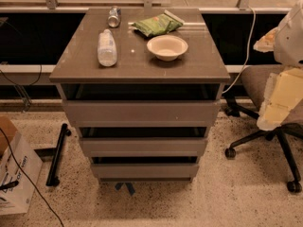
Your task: Open bottom drawer
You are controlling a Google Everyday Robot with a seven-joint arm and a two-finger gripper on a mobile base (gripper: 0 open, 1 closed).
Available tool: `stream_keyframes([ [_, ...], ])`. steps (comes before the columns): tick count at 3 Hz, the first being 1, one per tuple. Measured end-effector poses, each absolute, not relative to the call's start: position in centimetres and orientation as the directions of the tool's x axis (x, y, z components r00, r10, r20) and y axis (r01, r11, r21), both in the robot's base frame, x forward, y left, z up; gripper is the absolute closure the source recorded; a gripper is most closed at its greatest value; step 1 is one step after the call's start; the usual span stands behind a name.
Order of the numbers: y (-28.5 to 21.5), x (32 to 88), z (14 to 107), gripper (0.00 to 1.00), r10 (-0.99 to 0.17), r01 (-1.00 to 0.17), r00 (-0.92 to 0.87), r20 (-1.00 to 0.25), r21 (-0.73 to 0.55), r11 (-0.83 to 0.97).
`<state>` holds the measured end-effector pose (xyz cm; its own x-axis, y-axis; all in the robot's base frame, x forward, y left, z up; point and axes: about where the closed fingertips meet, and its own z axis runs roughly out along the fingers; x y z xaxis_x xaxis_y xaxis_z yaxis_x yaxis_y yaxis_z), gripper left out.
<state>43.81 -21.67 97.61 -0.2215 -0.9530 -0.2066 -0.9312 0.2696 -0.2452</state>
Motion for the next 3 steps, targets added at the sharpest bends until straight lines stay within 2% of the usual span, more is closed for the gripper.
stream_keyframes([
  [3, -19.7, 44.0, 93.6, 0.0, -0.957, -0.935, -0.158, -0.242, -0.275, 0.224],
])
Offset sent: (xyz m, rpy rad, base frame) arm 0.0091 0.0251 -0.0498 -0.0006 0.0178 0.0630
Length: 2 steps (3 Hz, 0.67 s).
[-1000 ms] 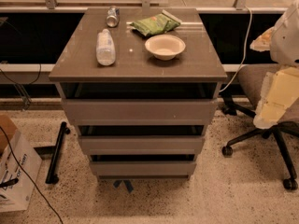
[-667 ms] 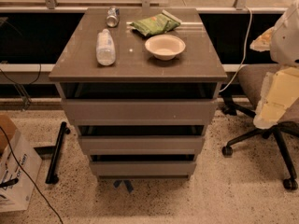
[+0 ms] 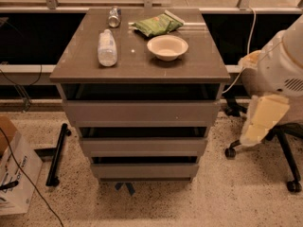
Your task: Open bottom drawer
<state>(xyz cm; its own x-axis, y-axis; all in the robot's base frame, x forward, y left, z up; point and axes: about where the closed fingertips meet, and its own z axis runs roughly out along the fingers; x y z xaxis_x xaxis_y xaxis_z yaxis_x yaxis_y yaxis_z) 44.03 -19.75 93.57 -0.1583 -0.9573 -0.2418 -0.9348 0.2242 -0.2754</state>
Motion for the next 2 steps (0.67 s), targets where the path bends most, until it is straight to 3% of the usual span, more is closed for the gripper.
stream_keyframes([
  [2, -18.71, 45.3, 89.51, 0.0, -0.953, -0.916, -0.125, -0.277, -0.338, 0.218],
])
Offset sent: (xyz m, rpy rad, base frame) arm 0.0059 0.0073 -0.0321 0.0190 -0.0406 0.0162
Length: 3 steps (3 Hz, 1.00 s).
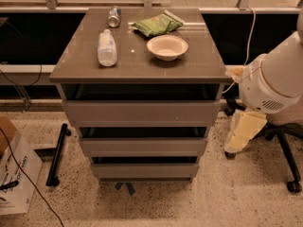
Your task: Open bottom drawer
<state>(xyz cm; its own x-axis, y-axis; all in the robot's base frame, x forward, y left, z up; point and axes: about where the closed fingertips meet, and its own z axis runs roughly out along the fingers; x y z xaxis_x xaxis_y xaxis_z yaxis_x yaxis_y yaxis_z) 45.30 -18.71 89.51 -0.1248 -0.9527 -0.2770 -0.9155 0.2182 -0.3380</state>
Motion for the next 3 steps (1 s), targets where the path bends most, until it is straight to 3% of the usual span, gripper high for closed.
stream_keyframes([
  [2, -16.9, 45.3, 85.9, 0.0, -0.942, -0.892, -0.179, -0.284, -0.357, 0.278],
  [3, -13.4, 46.8, 79.6, 0.0, -0.909, -0.886, -0.17, -0.38, -0.345, 0.31],
])
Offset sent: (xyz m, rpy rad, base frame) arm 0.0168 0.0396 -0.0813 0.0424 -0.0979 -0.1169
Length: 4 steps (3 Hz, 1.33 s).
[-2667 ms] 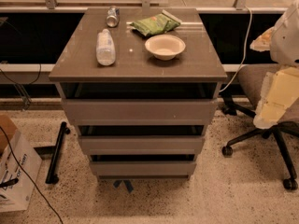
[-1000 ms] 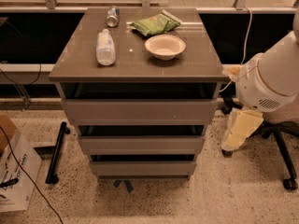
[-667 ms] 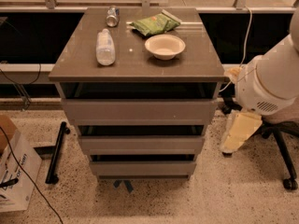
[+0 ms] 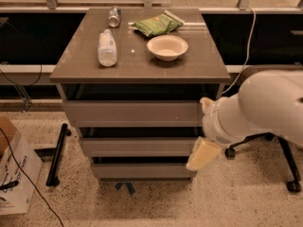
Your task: Open bottom drawer
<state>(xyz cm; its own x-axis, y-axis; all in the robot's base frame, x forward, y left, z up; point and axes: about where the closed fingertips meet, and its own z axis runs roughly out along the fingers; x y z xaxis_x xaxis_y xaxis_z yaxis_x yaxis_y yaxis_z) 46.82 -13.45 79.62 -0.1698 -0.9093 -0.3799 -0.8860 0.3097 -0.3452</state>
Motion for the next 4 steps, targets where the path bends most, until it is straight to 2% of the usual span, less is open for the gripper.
stream_keyframes([
  [2, -9.8, 49.5, 70.3, 0.0, -0.836, -0.907, -0.161, -0.524, -0.255, 0.335],
  [4, -9.4, 49.7, 67.8, 0.0, -0.821, -0.916, -0.175, -0.544, -0.215, 0.338],
])
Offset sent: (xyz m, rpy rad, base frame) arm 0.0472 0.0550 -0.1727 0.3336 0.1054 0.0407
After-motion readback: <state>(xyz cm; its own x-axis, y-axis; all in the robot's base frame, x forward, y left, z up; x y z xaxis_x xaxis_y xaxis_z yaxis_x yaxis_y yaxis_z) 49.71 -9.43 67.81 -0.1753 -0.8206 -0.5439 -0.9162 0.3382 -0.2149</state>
